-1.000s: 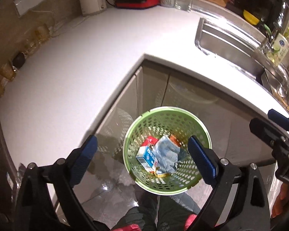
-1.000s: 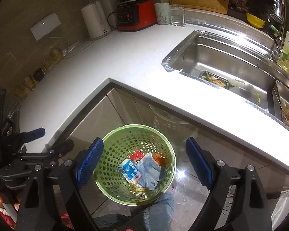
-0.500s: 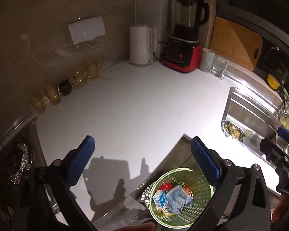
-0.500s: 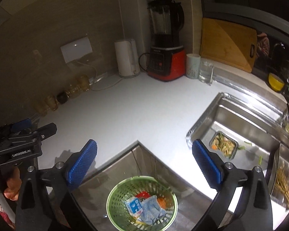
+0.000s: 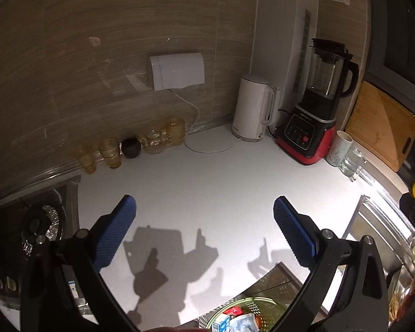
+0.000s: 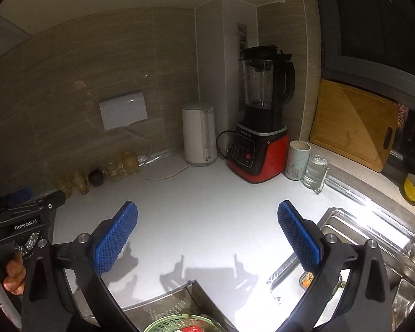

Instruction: Collect trash

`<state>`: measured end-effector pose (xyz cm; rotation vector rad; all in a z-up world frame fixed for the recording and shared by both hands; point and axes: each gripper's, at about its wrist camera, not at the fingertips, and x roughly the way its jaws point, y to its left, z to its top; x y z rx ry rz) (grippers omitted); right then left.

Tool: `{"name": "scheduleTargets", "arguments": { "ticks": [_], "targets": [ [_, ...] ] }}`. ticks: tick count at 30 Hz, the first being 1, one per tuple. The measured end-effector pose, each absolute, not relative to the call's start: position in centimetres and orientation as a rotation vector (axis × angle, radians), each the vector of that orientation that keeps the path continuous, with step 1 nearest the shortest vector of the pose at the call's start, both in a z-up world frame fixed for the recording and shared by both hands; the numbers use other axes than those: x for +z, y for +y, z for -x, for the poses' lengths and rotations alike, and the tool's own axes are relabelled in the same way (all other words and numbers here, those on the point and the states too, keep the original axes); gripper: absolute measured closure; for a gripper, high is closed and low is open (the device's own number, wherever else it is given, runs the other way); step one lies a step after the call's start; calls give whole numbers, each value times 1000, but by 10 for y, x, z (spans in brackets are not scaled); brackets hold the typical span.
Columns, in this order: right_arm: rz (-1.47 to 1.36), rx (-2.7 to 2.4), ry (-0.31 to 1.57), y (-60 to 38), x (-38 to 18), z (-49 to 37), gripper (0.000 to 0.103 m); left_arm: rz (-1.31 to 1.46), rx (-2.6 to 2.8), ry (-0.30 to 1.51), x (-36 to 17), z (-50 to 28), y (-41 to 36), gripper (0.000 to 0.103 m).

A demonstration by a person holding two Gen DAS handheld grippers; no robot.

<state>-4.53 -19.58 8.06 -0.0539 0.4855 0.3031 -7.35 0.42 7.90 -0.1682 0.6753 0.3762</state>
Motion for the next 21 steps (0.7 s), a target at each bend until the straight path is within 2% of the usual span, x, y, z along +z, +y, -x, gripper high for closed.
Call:
{"name": "scheduleTargets", "arguments": {
  "ticks": [21],
  "targets": [
    [45,324,529,-195,68,15,2,153,414,703,72,50,4,8]
  ]
}}
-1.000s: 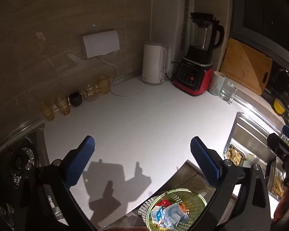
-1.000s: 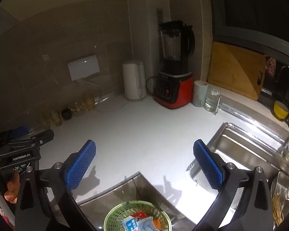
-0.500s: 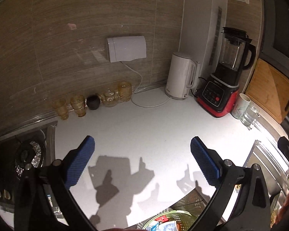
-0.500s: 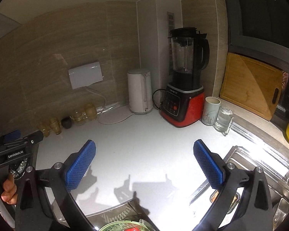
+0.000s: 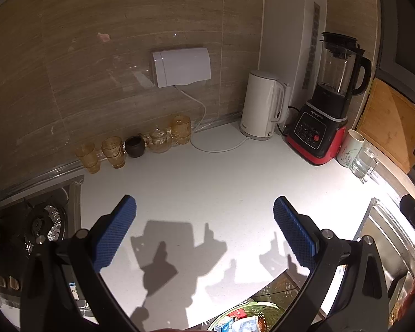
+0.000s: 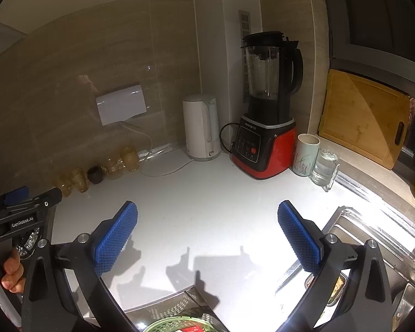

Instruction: Collect trash

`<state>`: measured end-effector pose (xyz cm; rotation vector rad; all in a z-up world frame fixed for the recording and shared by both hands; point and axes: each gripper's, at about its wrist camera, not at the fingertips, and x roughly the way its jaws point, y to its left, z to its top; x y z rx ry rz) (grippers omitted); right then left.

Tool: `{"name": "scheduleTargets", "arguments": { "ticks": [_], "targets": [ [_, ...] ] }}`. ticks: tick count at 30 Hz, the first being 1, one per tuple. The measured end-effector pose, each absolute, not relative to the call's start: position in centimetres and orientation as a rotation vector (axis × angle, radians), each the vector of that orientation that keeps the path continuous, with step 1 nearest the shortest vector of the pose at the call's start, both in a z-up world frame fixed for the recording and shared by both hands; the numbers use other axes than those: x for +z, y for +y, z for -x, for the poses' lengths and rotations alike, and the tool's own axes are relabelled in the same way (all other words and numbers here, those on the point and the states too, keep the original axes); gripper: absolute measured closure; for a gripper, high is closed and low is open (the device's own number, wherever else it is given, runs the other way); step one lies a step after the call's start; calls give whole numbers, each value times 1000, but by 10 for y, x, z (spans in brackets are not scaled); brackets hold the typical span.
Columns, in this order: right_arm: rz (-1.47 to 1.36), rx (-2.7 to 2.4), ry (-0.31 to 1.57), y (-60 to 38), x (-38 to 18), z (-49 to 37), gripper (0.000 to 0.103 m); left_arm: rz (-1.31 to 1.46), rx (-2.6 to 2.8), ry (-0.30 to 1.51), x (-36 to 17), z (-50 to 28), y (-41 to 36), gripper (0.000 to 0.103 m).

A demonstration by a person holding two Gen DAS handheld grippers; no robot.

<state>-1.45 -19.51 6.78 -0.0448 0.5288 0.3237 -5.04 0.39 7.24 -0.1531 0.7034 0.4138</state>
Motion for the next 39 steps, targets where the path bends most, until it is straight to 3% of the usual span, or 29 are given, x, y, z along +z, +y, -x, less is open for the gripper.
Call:
{"name": "scheduleTargets", "arguments": {
  "ticks": [39],
  "targets": [
    [63,339,524,-194,71,20,2,147,396,704,73,56,0,8]
  ]
}}
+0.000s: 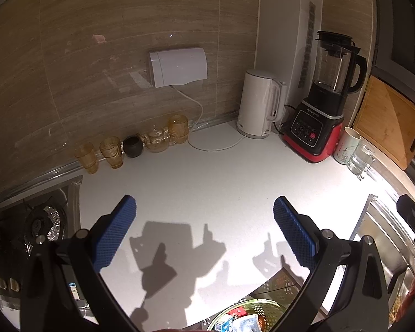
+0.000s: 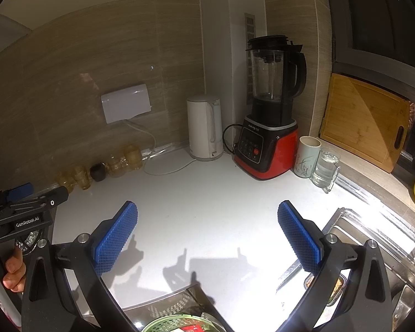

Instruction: Collect trash

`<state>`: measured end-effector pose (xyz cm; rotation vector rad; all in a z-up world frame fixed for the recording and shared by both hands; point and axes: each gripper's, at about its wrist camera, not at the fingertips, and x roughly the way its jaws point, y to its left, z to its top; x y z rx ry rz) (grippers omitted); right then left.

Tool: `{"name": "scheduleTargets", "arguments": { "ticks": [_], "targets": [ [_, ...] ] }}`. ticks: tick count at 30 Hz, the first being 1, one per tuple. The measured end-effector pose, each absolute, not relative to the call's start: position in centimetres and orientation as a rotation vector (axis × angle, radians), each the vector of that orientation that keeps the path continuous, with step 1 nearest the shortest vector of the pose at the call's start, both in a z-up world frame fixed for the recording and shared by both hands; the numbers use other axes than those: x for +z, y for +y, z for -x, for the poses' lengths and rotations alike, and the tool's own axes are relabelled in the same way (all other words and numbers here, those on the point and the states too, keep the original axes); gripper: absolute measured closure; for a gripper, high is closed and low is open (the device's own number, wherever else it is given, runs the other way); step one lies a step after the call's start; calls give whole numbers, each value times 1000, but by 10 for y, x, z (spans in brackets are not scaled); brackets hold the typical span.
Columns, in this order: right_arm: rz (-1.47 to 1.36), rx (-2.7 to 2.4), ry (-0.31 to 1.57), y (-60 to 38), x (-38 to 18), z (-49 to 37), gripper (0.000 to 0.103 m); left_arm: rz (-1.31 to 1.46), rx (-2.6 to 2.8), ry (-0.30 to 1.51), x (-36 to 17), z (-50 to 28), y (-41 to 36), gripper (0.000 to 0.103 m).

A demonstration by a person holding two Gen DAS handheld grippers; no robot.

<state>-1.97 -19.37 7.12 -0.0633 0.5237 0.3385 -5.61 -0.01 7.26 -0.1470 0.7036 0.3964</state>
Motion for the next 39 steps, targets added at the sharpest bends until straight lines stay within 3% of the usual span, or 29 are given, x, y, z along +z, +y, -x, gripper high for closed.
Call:
{"name": "scheduleTargets", "arguments": {
  "ticks": [39],
  "targets": [
    [74,345,535,-196,67,16,2,138,381,706,71,46,0,8]
  ]
}}
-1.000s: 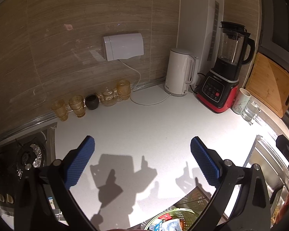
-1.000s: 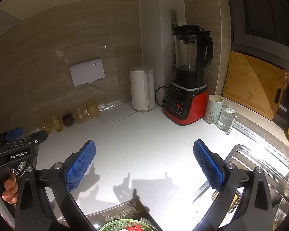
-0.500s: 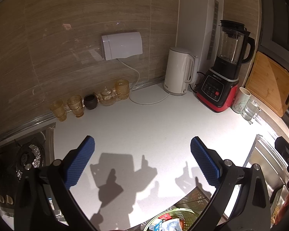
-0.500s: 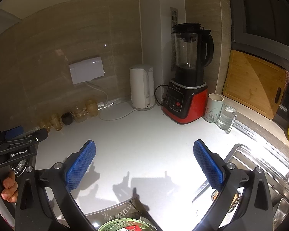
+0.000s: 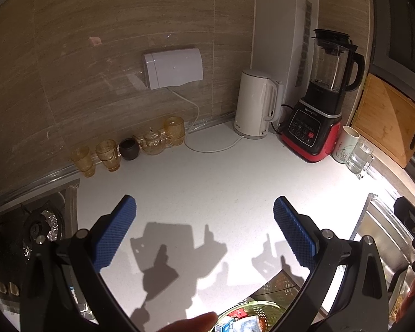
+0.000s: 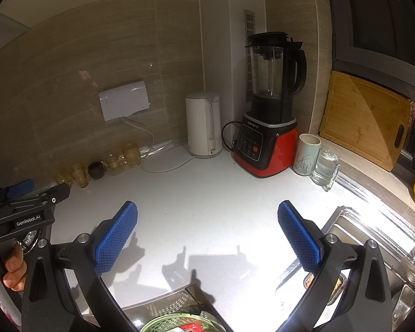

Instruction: Collect trash

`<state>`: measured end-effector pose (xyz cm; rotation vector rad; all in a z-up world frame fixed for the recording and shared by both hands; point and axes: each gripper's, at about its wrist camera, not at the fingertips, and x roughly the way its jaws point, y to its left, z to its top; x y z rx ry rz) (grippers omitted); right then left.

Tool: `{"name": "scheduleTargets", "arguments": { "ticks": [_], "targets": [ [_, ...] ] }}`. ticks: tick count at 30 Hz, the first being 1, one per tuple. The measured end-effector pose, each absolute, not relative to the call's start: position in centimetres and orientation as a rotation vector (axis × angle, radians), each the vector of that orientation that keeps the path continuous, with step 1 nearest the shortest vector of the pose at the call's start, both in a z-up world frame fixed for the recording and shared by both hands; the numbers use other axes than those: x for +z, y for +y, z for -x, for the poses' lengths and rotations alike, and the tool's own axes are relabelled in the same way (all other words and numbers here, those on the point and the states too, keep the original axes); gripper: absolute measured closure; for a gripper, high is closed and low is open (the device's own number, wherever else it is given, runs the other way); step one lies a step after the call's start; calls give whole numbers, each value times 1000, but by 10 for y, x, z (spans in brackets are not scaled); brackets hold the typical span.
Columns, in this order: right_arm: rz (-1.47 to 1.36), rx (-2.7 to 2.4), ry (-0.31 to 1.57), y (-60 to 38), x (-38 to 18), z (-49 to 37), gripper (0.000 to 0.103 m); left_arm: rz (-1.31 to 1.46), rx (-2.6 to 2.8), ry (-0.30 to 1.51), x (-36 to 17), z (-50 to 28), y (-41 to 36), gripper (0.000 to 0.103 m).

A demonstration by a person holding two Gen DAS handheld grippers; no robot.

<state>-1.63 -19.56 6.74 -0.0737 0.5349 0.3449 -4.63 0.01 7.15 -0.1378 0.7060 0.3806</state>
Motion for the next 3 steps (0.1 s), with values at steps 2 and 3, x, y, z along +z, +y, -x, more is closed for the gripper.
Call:
{"name": "scheduleTargets", "arguments": {
  "ticks": [2,3],
  "targets": [
    [73,344,536,-195,67,16,2,145,387,710,70,46,2,8],
    [72,344,535,-196,67,16,2,148,387,711,70,46,3,8]
  ]
}}
